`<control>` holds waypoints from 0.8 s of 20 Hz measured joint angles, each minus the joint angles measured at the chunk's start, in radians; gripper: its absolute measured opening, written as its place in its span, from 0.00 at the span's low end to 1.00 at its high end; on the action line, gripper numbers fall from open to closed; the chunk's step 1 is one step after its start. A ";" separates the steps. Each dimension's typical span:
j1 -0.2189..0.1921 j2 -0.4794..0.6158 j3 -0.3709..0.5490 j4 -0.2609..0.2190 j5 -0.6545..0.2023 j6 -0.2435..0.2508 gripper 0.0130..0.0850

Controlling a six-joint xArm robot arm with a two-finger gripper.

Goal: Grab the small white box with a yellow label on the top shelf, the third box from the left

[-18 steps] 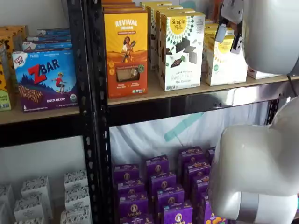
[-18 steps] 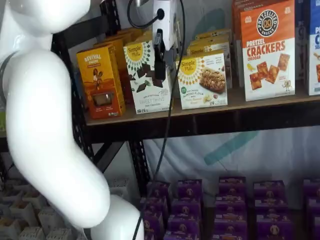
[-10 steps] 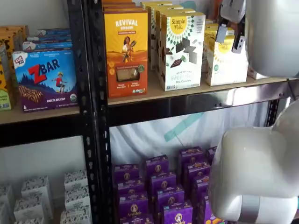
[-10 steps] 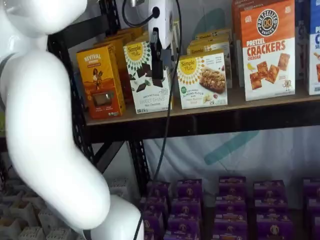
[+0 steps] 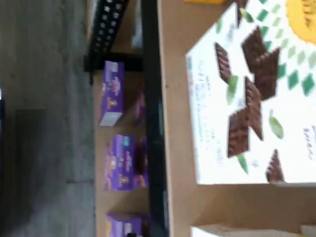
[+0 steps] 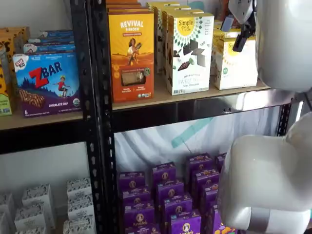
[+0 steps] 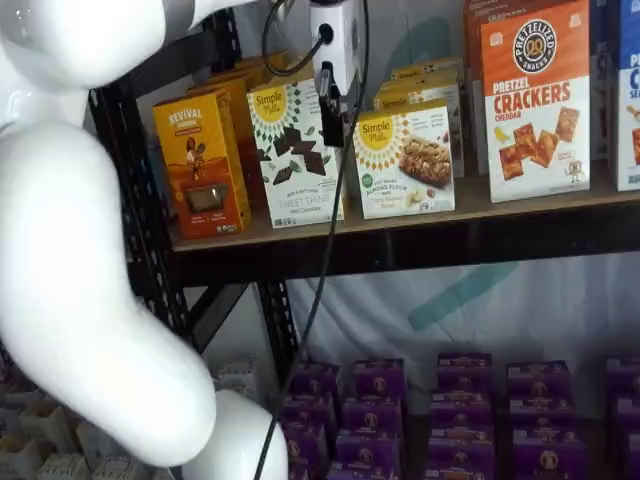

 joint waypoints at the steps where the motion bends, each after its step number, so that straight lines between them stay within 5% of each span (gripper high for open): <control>1: 0.000 0.009 -0.002 0.002 -0.014 -0.003 1.00; 8: 0.022 0.108 -0.053 -0.056 -0.092 -0.014 1.00; 16: 0.043 0.215 -0.128 -0.123 -0.030 -0.001 1.00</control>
